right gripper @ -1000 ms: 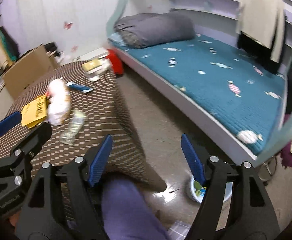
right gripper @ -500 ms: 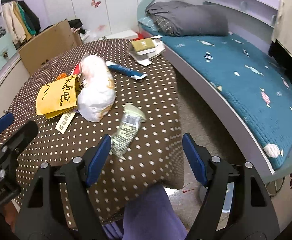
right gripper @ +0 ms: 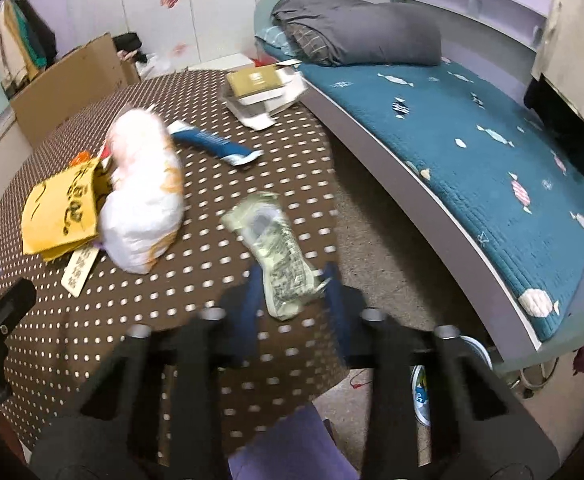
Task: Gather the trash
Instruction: 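Grasp the striped snack wrapper with the right gripper, then grasp the yellow snack bag with the left gripper and lift it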
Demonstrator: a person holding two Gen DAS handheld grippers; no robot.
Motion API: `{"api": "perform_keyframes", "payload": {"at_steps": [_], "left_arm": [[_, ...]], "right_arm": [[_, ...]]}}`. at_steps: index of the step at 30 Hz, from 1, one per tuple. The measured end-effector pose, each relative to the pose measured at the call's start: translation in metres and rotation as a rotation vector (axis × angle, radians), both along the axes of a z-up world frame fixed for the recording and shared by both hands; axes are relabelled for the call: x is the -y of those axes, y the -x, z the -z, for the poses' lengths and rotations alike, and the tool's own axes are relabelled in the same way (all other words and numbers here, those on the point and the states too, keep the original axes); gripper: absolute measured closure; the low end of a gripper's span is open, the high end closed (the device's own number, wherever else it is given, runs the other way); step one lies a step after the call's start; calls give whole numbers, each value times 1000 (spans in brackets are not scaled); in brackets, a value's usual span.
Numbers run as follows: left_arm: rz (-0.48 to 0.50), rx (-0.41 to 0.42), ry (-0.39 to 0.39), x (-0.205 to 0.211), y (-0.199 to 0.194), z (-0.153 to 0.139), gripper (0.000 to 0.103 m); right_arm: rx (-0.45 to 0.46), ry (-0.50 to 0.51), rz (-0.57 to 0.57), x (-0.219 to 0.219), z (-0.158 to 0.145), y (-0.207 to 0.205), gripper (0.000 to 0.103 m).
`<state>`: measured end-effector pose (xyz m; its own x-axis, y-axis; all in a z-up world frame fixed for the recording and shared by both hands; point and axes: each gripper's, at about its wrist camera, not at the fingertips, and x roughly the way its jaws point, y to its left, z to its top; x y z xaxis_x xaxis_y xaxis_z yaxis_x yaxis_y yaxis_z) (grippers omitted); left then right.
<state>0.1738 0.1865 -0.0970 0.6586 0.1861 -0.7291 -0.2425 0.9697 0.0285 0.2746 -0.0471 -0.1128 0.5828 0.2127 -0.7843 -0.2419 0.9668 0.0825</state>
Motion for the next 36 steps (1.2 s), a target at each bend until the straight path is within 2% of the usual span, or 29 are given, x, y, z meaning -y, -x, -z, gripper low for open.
{"api": "perform_keyframes", "payload": {"at_steps": [4,9,18,21,25,28,32,36], "left_arm": [[8,-2,-15,3,-4,0,18],[1,-15,-17,4,-5,3,16],[13,-9,-23,-4,-10,-3,15],[75,3,-48,-5,-17,-11,10],[207,-2,-83,-4,-35,-16,9],[331,-44,-103,-3,-55,-12,8],[412,-129,-130,-2,-80,2,8],[400,-188,-149,-10,-105,18,8]], "right_arm": [[18,-7,-47,3,1,-2,82],[9,-60,-57,10,-1,-4,88],[62,-82,-51,19,-17,5,91],[84,-99,-48,19,-26,7,92],[97,-115,-58,16,-34,10,92],[90,-121,-66,10,-34,12,92],[63,-126,-67,5,-29,12,92],[47,-124,-69,-2,-24,12,92]]}}
